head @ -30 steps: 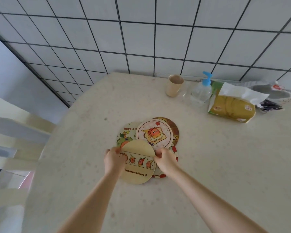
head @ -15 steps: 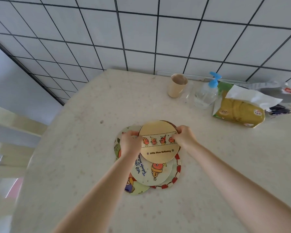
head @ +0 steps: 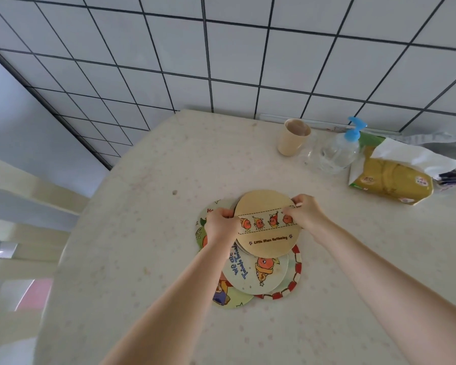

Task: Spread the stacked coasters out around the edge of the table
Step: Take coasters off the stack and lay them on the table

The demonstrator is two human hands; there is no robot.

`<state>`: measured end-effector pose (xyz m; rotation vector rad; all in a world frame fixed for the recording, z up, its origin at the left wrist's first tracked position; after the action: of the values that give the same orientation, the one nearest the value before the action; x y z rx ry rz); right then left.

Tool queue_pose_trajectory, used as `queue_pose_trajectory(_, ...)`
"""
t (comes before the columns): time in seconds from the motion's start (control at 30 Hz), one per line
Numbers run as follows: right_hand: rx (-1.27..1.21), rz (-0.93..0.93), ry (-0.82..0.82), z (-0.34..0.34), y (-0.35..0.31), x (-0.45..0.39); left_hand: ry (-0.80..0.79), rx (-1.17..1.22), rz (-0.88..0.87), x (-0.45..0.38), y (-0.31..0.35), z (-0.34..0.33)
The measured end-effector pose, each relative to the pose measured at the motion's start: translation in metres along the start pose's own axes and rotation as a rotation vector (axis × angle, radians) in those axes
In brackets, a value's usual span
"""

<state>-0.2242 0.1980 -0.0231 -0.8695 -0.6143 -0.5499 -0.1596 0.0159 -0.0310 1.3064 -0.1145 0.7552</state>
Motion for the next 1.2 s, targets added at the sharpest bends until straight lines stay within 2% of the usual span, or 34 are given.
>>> queue_pose_trajectory(0.13, -0.011, 0.073, -0.002, -0.007, -0.025, 0.011, -0.036, 0.082, -0.020, -0.010, 0.001, 0.025)
queue_pose_trajectory(0.23, -0.040, 0.107, -0.024, -0.025, -0.049, 0.023, -0.004, 0.102, -0.038, -0.024, 0.004, 0.055)
queue_pose_trajectory(0.63, -0.018, 0.193, -0.146, -0.153, -0.153, 0.039, 0.145, 0.141, -0.002, -0.097, 0.005, 0.187)
queue_pose_trajectory(0.87, 0.230, 0.377, -0.050, -0.179, -0.207, 0.014, 0.139, 0.230, 0.042, -0.129, -0.015, 0.193)
queue_pose_trajectory(1.0, 0.383, 0.415, -0.019, -0.191, -0.212, 0.006, 0.152, 0.172, 0.043, -0.138, -0.026, 0.189)
queue_pose_trajectory(1.1, 0.378, 0.417, -0.017, -0.191, -0.210, 0.000, 0.194, 0.034, -0.028, -0.138, -0.027, 0.189)
queue_pose_trajectory(1.2, 0.337, 0.405, -0.032, -0.186, -0.206, 0.000, 0.231, -0.009, -0.095, -0.132, -0.025, 0.192)
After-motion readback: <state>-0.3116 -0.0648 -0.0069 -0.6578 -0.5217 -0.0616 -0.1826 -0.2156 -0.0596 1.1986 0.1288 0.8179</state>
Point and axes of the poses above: each hand's wrist, its own x-axis away from the middle knuckle, its own z-axis out of the back of the hand, y = z × x, the point moved 1 cm from there along -x, towards the middle knuckle, and after that the axes turned 9 degrees about -z, right-handed, at the moved point
